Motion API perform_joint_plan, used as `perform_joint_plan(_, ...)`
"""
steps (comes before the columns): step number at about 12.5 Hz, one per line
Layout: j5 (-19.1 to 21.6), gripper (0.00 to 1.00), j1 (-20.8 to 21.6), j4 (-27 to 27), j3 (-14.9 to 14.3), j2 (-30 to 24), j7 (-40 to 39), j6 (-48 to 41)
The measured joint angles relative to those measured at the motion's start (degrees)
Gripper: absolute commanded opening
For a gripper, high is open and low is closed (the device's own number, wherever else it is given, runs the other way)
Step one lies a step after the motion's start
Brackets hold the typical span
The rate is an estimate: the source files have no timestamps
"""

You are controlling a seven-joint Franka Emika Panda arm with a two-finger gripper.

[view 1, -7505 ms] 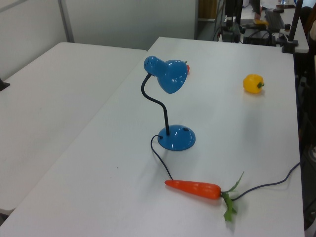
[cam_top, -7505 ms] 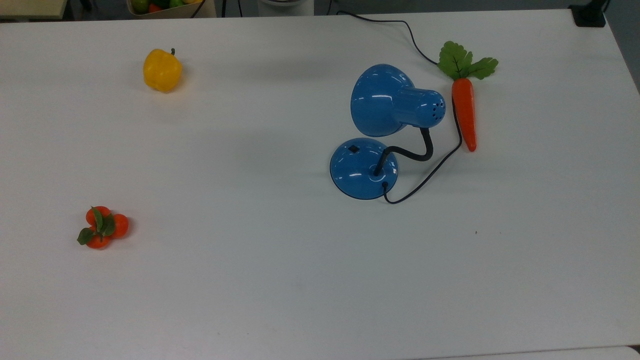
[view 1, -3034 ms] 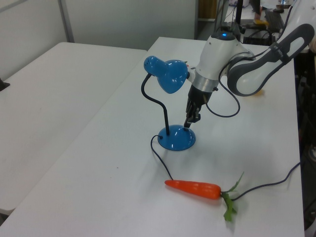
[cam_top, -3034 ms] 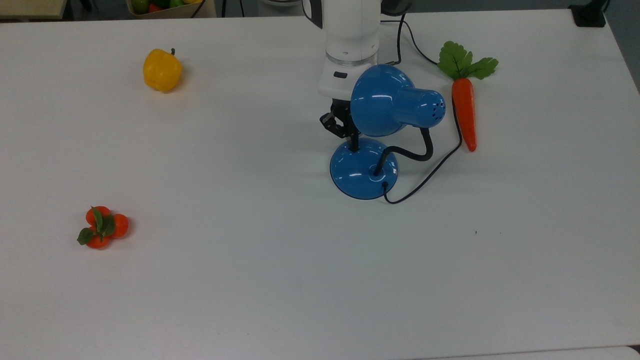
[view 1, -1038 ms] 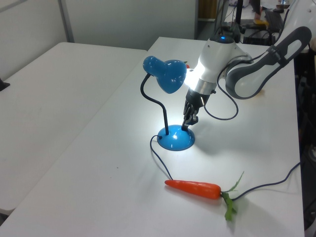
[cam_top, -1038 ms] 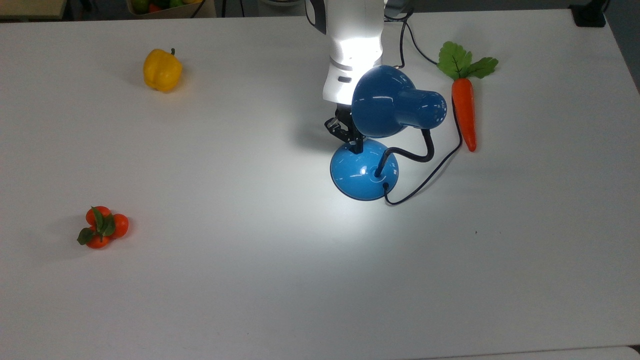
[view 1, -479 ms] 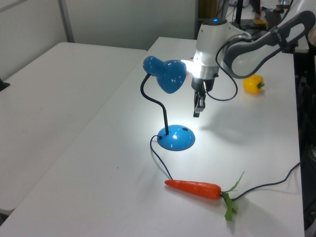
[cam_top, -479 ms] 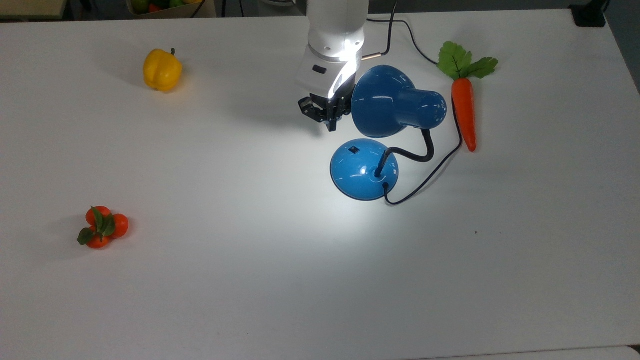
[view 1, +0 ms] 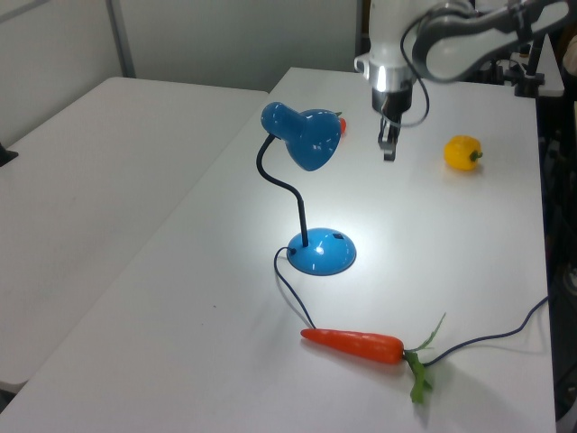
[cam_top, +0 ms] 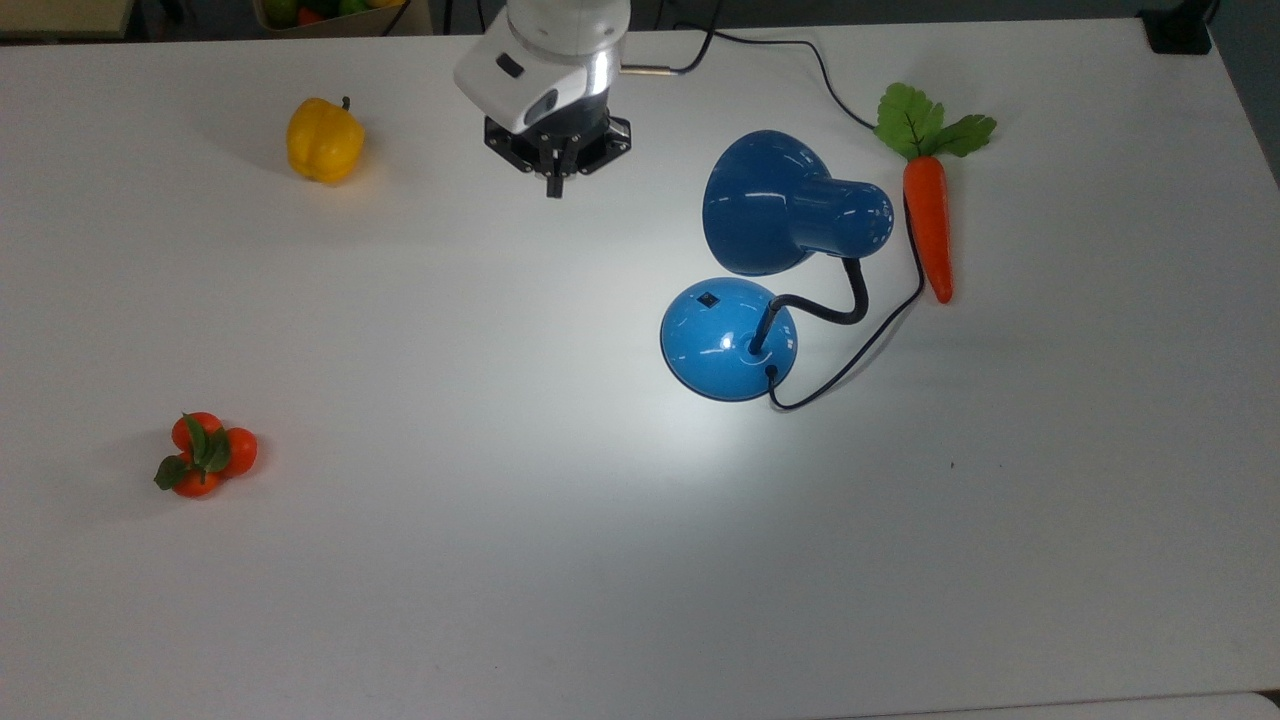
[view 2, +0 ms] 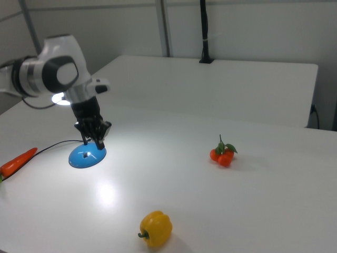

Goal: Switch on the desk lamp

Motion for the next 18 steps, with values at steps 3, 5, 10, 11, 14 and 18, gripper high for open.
perform_joint_plan(3,0.0,0.02,-3.1,9.0,-0.1,-2.0,0.2,-10.7)
perform_joint_plan(5,0.3,0.03,-4.2,12.8,-0.2,-2.2,0.2,-14.8)
perform_joint_plan(10,4.1,0.41,-7.7,19.6,-0.3,-2.8,-0.4,-21.6)
perform_joint_plan(11,4.1,0.72,-8.0,19.6,-0.3,-2.9,-0.4,-21.6)
perform_joint_plan(14,4.1,1.00,-9.4,19.7,-0.3,-3.7,-2.3,-21.6)
perform_joint_plan(18,4.1,1.00,-11.3,19.7,-0.4,-4.7,-5.7,-22.4)
